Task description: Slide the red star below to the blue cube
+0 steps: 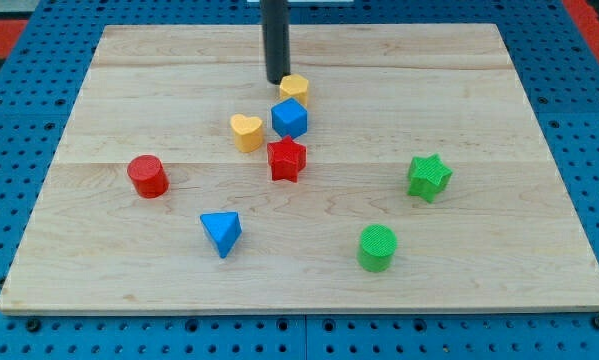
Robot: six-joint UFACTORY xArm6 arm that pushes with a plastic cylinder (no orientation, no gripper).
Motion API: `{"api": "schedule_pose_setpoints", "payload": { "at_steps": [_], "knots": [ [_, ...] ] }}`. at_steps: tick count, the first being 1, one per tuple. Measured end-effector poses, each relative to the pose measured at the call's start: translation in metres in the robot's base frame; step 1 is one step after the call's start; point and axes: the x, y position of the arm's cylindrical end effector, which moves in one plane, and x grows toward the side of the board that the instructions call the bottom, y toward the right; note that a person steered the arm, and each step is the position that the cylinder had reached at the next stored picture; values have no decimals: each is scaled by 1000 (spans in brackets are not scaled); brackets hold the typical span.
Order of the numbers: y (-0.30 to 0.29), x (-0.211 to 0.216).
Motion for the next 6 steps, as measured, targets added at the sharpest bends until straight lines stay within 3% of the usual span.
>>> {"api": "schedule_pose_setpoints", "payload": {
  "at_steps": [1,2,4,5,6],
  "knots": [
    [34,0],
    [21,23],
    [-33,23],
    [40,9],
    [122,55]
  ]
}}
